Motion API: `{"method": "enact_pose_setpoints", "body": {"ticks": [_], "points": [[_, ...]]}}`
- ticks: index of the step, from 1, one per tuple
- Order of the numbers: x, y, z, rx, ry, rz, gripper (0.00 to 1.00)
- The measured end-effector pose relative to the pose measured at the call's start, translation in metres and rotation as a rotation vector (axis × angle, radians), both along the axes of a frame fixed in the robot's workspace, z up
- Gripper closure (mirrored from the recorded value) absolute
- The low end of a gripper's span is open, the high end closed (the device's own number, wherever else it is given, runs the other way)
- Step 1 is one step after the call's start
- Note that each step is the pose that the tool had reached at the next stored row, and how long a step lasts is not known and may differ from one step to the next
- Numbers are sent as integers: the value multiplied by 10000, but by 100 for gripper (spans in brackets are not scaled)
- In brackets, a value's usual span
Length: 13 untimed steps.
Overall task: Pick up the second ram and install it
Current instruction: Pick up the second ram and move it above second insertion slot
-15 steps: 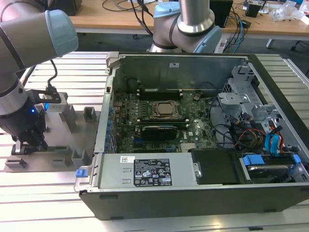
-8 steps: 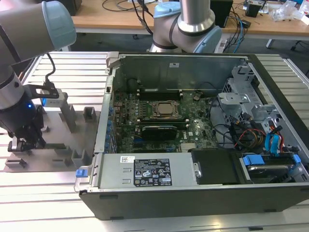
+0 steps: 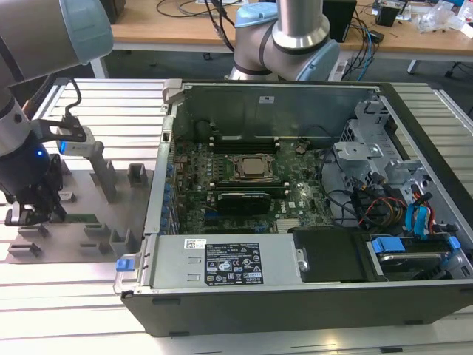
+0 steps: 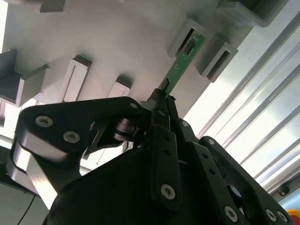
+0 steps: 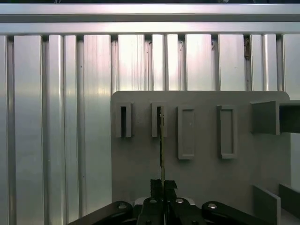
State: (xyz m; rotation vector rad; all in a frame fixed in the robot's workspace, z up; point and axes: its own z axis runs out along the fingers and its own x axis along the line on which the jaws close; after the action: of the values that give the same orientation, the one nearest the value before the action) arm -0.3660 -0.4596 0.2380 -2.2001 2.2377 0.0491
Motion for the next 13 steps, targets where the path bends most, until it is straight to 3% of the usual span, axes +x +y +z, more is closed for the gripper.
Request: {"method": "enact_pose_setpoints", "body": {"ticks": [10,13], "points": [[0,0,186,1,0,0,87],[0,0,279,0,0,0,87]]}}
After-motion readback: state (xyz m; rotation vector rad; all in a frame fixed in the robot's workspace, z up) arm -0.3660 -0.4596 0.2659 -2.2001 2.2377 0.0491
